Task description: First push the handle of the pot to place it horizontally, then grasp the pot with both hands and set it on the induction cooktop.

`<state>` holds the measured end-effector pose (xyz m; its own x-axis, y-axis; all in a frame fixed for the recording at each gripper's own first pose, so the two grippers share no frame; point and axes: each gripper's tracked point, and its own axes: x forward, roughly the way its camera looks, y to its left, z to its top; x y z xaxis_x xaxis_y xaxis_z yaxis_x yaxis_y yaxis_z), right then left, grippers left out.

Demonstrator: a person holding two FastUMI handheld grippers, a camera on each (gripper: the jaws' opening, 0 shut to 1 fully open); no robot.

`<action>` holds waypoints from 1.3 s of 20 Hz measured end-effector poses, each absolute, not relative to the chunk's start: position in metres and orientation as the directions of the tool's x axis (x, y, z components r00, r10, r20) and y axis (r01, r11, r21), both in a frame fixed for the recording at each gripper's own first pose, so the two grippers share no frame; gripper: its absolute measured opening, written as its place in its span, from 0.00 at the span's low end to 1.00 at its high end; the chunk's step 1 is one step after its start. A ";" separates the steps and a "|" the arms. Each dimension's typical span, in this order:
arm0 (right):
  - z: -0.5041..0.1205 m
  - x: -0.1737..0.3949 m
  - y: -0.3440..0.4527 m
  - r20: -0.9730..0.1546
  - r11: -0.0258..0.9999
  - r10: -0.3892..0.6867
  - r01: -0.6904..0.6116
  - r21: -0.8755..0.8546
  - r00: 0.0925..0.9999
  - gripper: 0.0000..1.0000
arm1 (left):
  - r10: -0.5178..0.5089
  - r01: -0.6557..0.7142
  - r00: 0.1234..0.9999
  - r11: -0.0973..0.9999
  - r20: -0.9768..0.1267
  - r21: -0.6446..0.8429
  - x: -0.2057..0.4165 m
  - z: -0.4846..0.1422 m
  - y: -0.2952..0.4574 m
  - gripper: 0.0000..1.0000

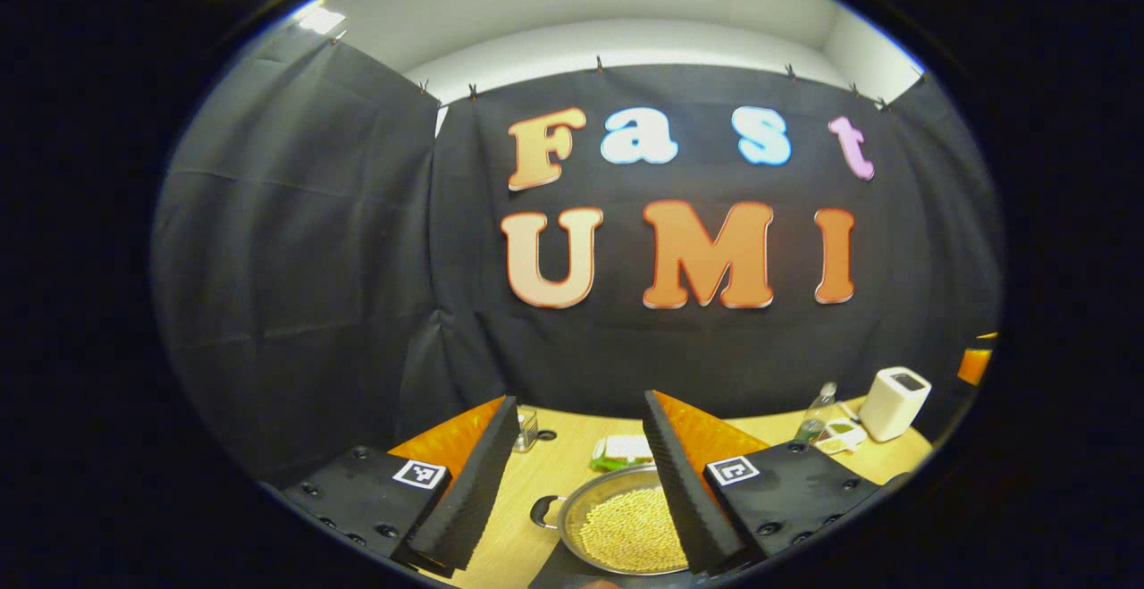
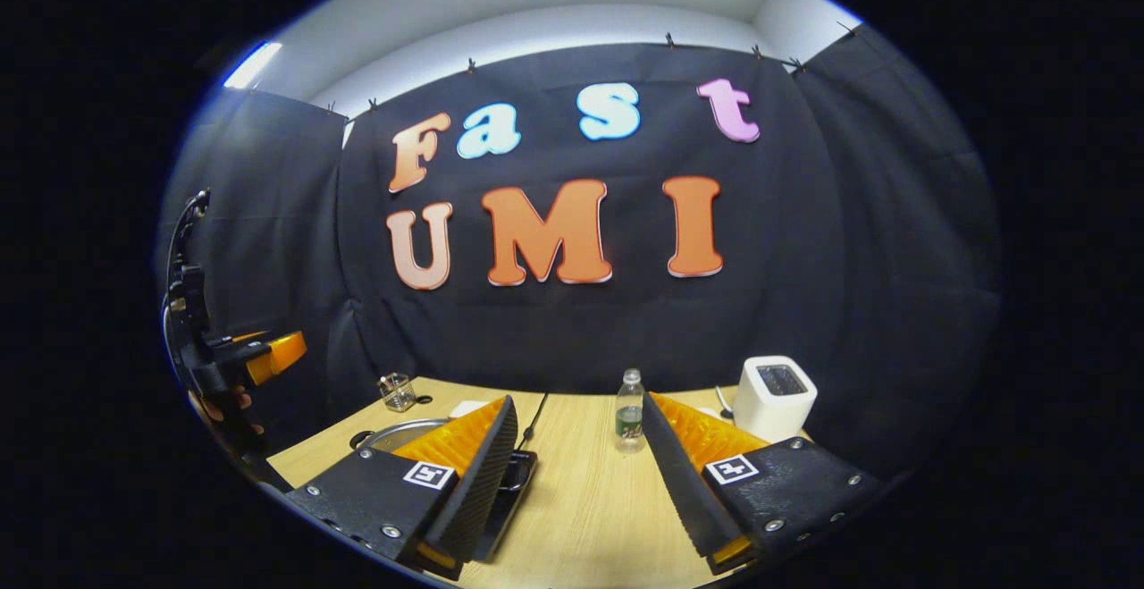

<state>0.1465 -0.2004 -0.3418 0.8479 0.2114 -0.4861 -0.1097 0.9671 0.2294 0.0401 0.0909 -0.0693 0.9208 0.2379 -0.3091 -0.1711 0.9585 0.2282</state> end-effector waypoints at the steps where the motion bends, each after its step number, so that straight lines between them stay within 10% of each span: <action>1: -0.326 0.148 -0.209 -0.455 0.970 0.202 -0.113 0.216 0.868 0.88 | 0.208 -0.151 0.936 0.966 -0.282 0.211 0.040 -0.050 0.078 0.94; 14: -0.160 0.141 -0.249 -0.076 0.980 0.199 -0.198 0.019 0.977 0.97 | 0.132 -0.120 0.986 0.986 -0.099 0.113 0.003 0.086 0.020 0.97; 26: -0.164 0.143 -0.291 -0.100 0.994 0.106 -0.103 0.042 0.989 0.95 | 0.075 -0.068 0.997 0.986 -0.036 0.150 -0.016 0.113 -0.005 0.95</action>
